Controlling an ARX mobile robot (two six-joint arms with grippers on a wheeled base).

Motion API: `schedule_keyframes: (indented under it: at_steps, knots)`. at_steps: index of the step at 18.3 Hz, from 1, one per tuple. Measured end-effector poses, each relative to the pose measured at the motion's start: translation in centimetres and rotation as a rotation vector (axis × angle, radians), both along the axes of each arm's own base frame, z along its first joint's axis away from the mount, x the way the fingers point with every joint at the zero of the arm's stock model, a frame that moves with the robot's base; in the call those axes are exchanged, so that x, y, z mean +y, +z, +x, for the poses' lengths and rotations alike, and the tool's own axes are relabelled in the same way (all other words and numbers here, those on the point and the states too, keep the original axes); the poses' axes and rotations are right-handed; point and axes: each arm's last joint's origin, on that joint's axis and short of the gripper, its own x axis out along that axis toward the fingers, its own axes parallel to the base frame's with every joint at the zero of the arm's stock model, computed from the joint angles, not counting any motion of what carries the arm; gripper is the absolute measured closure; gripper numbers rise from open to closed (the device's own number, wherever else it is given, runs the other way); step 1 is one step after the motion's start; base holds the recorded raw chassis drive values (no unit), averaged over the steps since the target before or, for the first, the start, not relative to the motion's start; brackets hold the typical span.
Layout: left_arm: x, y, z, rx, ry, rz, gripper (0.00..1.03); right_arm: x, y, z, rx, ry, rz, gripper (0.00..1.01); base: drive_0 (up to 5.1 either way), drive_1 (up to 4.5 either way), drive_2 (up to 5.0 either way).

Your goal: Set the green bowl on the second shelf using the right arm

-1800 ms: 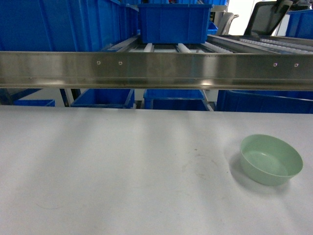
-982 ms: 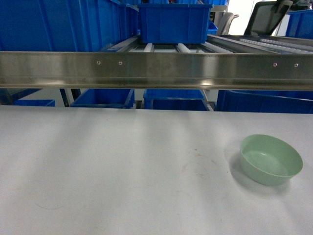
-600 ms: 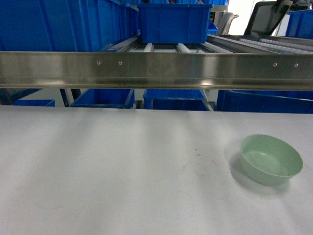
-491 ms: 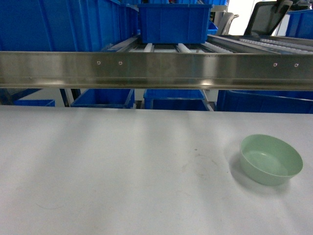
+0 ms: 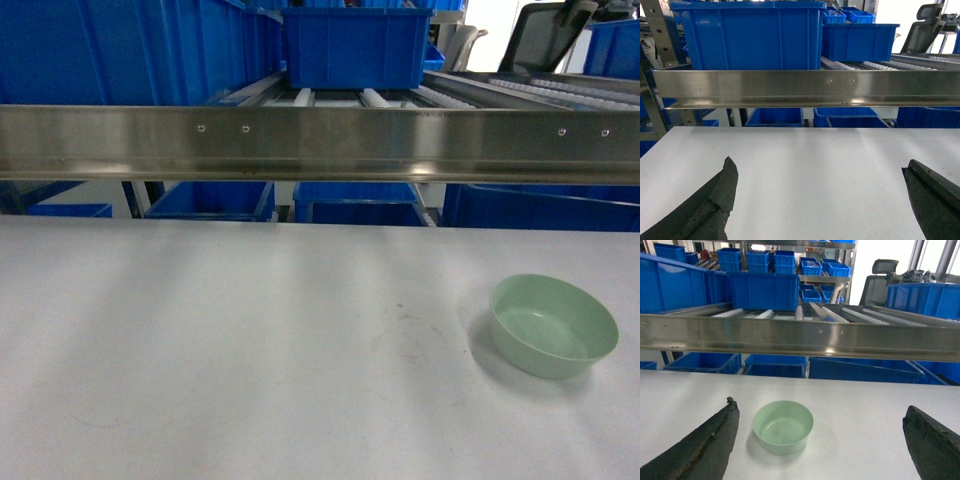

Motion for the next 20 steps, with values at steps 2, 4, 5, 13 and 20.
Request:
schedule_keyframes:
  at_steps: [2, 4, 5, 13, 20]
  knots:
    - [0.0, 0.0, 0.0, 0.000, 0.000, 0.000, 0.05, 0.2, 0.1, 0.4, 0.002, 0.011, -0.002, 0.03, 0.0, 0.00, 0.0]
    - [0.0, 0.0, 0.0, 0.000, 0.000, 0.000, 0.05, 0.3, 0.1, 0.7, 0.004, 0.023, -0.011, 0.03, 0.0, 0.00, 0.0]
    - [0.0, 0.0, 0.0, 0.000, 0.000, 0.000, 0.05, 0.4, 0.1, 0.9, 0.007, 0.025, -0.015, 0.03, 0.0, 0.00, 0.0]
    - [0.0, 0.0, 0.0, 0.000, 0.000, 0.000, 0.05, 1.2, 4.1, 12.2, 0.235, 0.086, -0.124, 0.03, 0.0, 0.00, 0.0]
    - [0.0, 0.0, 0.0, 0.000, 0.000, 0.000, 0.05, 2.4, 2.7, 20.1, 0.514, 0.154, -0.180, 0.03, 0.0, 0.00, 0.0]
